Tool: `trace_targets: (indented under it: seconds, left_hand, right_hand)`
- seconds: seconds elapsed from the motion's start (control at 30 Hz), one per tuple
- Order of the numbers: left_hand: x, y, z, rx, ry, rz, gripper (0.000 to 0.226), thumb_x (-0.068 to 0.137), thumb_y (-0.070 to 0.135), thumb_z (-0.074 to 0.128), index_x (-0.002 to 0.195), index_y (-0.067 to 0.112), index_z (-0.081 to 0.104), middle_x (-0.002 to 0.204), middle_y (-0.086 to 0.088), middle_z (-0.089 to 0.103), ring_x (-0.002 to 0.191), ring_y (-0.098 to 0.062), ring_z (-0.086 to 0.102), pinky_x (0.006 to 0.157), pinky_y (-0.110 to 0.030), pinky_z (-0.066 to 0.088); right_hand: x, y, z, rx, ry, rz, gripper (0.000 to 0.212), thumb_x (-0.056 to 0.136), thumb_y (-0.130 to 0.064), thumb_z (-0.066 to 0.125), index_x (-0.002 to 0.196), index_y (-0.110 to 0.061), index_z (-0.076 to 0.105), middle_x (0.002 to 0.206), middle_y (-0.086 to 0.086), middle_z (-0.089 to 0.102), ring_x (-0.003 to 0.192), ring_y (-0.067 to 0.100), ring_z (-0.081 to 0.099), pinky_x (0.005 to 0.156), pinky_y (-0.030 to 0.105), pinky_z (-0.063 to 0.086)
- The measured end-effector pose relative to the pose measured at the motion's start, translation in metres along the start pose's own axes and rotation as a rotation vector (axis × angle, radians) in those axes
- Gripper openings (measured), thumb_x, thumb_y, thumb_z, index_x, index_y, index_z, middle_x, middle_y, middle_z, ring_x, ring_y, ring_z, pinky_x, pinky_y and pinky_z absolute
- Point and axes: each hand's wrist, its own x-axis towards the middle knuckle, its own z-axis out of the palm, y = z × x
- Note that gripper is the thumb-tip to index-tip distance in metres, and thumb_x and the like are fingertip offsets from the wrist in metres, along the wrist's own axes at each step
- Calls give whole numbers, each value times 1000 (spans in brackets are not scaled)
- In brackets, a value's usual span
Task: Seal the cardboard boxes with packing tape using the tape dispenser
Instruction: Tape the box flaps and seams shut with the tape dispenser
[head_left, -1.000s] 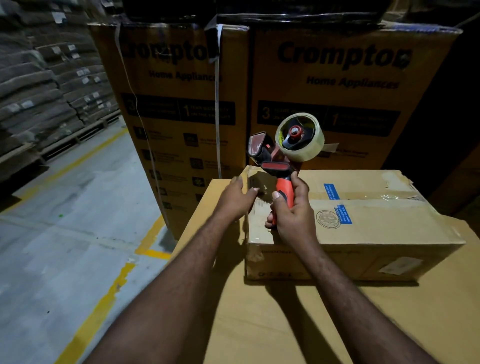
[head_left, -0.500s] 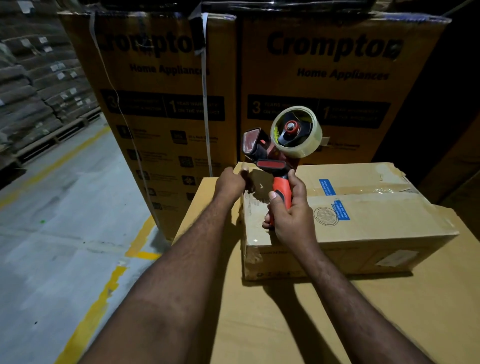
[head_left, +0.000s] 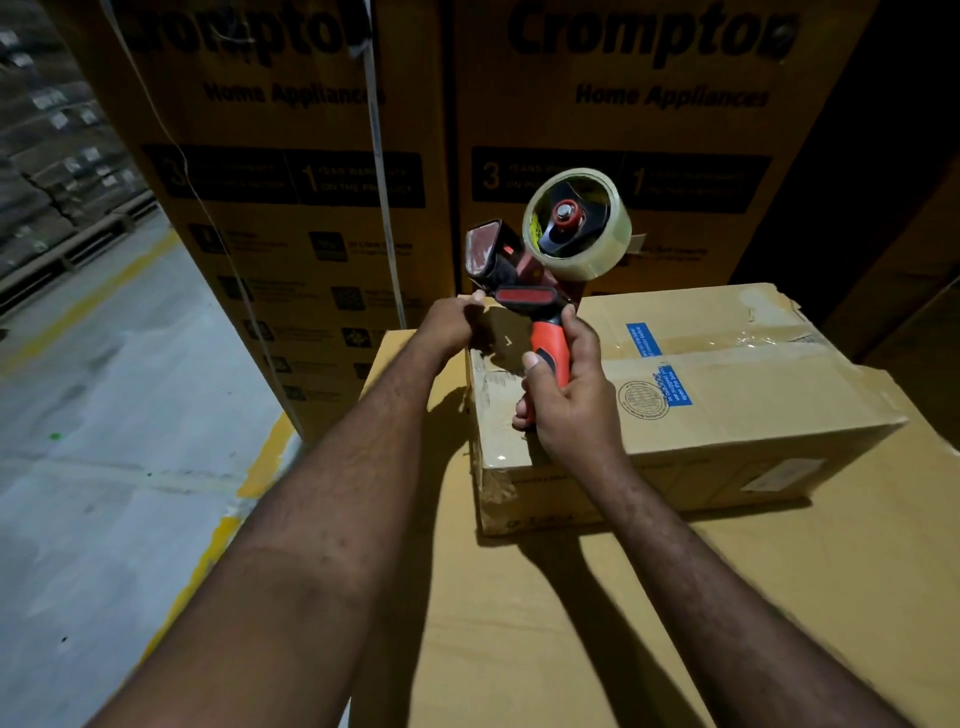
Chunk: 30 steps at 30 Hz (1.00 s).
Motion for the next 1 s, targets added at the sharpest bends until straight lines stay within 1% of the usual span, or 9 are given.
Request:
trace_targets:
  seconds: [0.13, 0.27, 0.33, 0.4, 0.5, 0.67, 0.8, 0.87, 1.0]
  left_hand:
    - [13, 3, 2, 11, 28, -88, 22, 102, 16, 51, 115, 3, 64, 114, -16, 66, 101, -26, 62, 74, -30, 46]
    - [-7, 7, 11, -115, -4, -84, 23, 106, 15, 43, 95, 13, 63, 91, -7, 64, 81, -19, 59, 63, -26, 43]
    - [-16, 3, 16, -136, -56, -73, 27, 109, 17, 39, 125, 19, 61, 116, -7, 64, 103, -26, 63, 73, -29, 47]
    - [-21, -4, 20, -181, -48, -149, 53, 111, 21, 30, 162, 21, 16, 146, -8, 45, 130, -32, 53, 93, -33, 48]
    - [-22, -21, 27, -196, 3, -221, 65, 107, 33, 24, 162, 23, -10, 162, -8, 30, 143, -38, 41, 114, -53, 39]
    - [-52, -46, 39, -209, 7, -111, 89, 92, 82, 14, 162, 30, -8, 171, 0, -9, 157, -29, -1, 124, -60, 12]
    - [-50, -91, 49, -311, -45, -159, 121, 54, 111, 17, 158, 50, 11, 170, 1, 14, 156, -32, 17, 120, -64, 19]
    - [-40, -134, 56, -350, -91, -172, 121, 50, 113, 19, 154, 51, 28, 167, 0, 26, 154, -32, 23, 119, -65, 19]
    - [-124, -97, 52, -250, -6, -57, 98, 76, 95, 14, 160, 45, 11, 171, 6, 8, 157, -17, 7, 126, -56, 8]
  right_hand:
    - [-1, -1, 1, -42, -4, -13, 65, 102, -36, 55, 155, -41, 19, 106, 0, 62, 69, 13, 71, 64, 35, 63]
    - [0, -3, 1, -42, 13, -9, 65, 102, -34, 55, 155, -40, 19, 99, -1, 64, 68, 13, 71, 63, 36, 63]
    - [0, -3, 1, -36, 21, -12, 64, 102, -34, 55, 155, -39, 20, 95, 0, 65, 67, 13, 71, 63, 36, 63]
    - [-1, -3, 2, -52, 25, -23, 64, 102, -35, 55, 156, -38, 20, 96, 1, 66, 66, 12, 71, 62, 35, 63]
    - [-4, -4, 2, -92, 27, -47, 65, 102, -36, 54, 157, -37, 18, 102, 1, 65, 68, 8, 70, 62, 33, 63]
    - [-7, -3, 0, -113, 48, -58, 65, 102, -37, 53, 157, -35, 19, 100, -1, 64, 66, 8, 70, 62, 30, 62]
    - [-7, -3, -2, -88, 60, -55, 65, 102, -36, 54, 157, -34, 19, 97, -1, 65, 65, 9, 70, 60, 30, 62]
    - [-7, -4, -1, -86, 65, -56, 65, 102, -36, 53, 157, -33, 19, 98, 0, 65, 65, 8, 70, 60, 29, 62]
    - [-6, -5, 2, -94, 67, -63, 64, 103, -36, 53, 157, -33, 19, 96, -6, 63, 65, 10, 70, 62, 34, 63]
